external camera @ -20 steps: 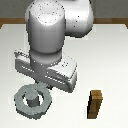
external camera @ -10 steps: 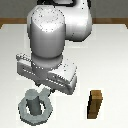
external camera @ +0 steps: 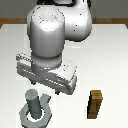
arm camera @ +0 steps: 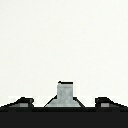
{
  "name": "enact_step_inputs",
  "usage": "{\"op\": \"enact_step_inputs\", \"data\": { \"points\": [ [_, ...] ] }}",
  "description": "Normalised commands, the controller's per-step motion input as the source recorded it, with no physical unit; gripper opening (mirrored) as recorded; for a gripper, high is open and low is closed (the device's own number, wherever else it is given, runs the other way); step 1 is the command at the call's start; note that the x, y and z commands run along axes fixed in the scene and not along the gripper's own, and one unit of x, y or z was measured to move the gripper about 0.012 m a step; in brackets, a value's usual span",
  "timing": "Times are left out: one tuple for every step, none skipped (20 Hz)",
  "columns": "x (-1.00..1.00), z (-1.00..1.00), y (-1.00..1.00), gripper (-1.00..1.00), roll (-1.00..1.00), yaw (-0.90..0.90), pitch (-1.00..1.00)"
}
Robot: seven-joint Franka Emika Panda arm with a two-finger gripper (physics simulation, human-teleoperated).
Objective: Put the loop with the handle onto the peg.
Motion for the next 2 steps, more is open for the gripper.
{"op": "enact_step_inputs", "data": {
  "points": [
    [0.0, 0.0, 0.0, 1.0, 0.0, 0.0, 0.0],
    [0.0, 0.0, 0.0, 1.0, 0.0, 0.0, 0.0]
  ]
}}
